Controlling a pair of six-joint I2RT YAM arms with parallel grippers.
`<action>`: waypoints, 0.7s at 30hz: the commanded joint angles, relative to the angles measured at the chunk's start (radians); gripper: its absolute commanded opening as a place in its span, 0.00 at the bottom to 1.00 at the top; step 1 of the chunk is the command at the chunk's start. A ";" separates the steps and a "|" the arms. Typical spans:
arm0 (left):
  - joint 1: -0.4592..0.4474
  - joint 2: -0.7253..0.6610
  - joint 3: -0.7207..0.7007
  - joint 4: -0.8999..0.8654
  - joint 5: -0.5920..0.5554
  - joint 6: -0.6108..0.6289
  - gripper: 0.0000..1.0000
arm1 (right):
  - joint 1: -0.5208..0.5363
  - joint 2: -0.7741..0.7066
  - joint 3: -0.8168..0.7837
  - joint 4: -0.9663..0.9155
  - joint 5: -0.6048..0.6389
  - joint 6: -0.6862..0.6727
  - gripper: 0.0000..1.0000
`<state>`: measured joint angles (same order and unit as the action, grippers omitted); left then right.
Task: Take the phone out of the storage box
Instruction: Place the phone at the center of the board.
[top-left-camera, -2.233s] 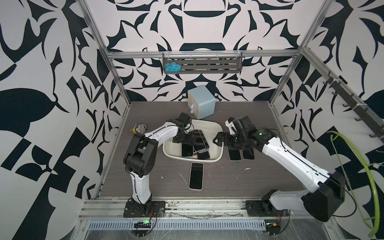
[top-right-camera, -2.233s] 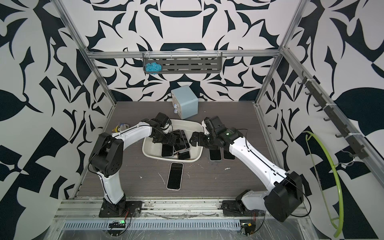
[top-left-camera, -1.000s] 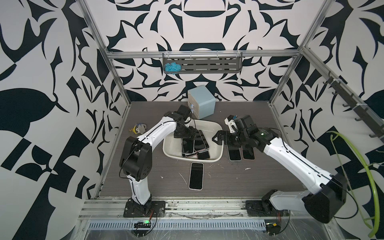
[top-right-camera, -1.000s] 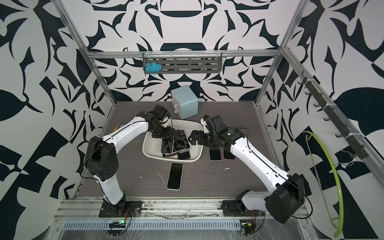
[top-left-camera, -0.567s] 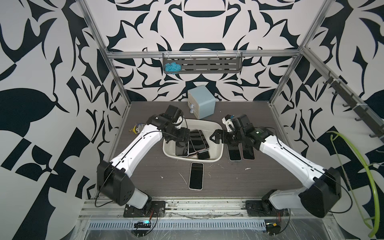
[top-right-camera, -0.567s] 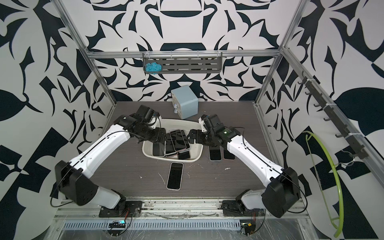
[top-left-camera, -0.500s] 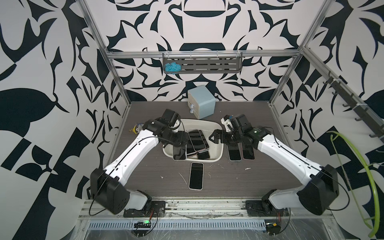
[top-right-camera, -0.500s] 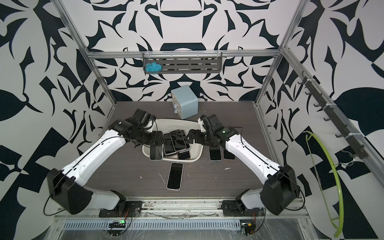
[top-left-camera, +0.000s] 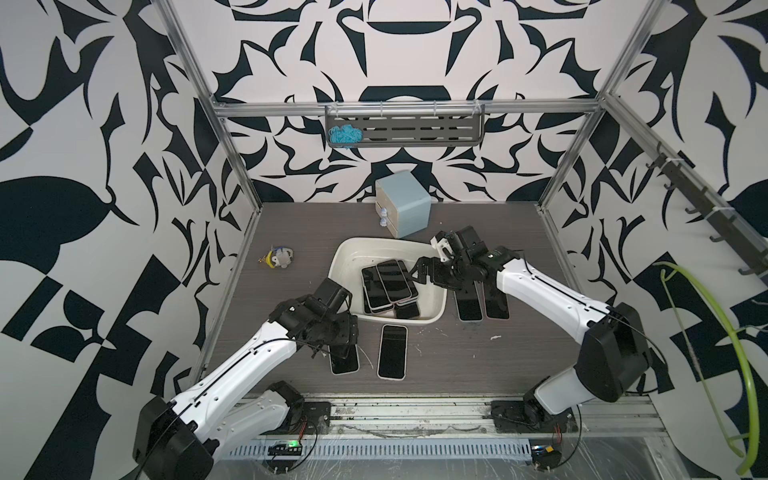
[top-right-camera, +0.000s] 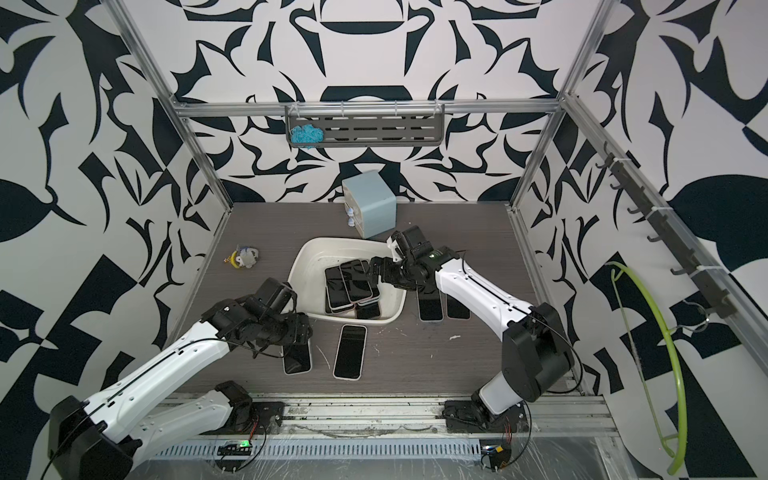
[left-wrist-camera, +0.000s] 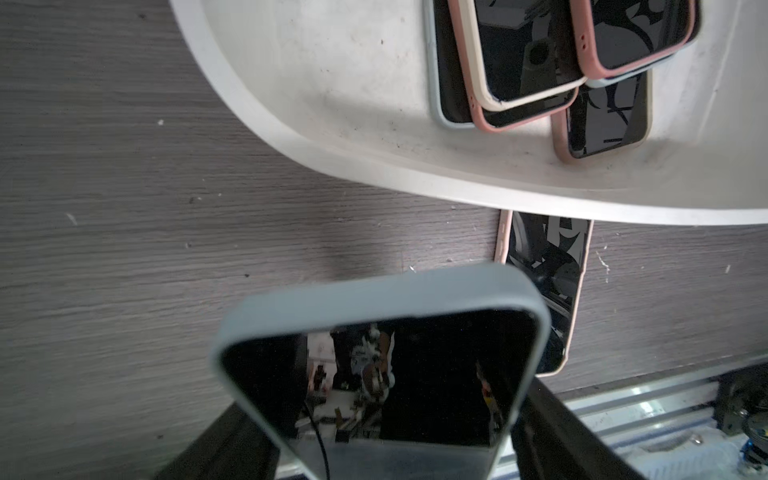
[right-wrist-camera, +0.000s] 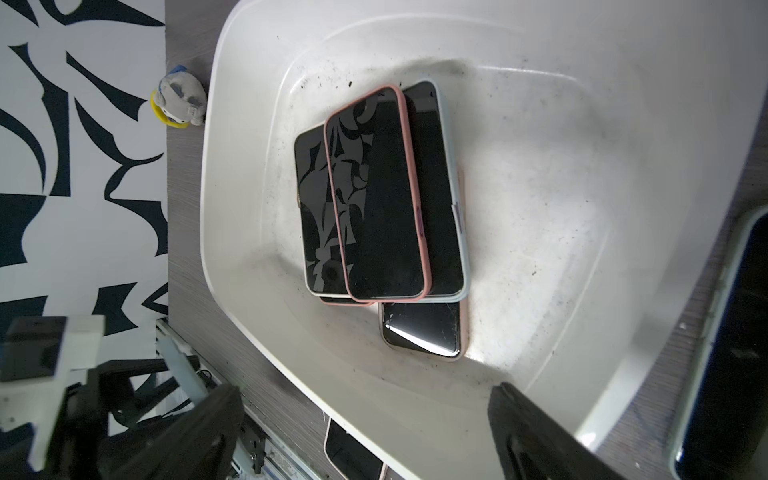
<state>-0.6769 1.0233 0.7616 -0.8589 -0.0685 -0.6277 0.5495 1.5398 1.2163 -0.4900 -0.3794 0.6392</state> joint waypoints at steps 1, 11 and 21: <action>-0.054 0.035 -0.040 0.137 -0.050 -0.074 0.64 | 0.000 -0.014 0.061 0.016 -0.013 0.022 0.98; -0.087 0.216 -0.093 0.351 -0.067 -0.085 0.67 | 0.052 0.064 0.227 -0.185 0.026 -0.031 0.97; -0.087 0.350 -0.101 0.402 -0.051 -0.092 0.93 | 0.088 0.143 0.356 -0.274 0.073 -0.042 0.97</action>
<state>-0.7650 1.3724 0.6605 -0.4973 -0.1123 -0.7086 0.6250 1.6714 1.5097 -0.7116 -0.3439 0.6228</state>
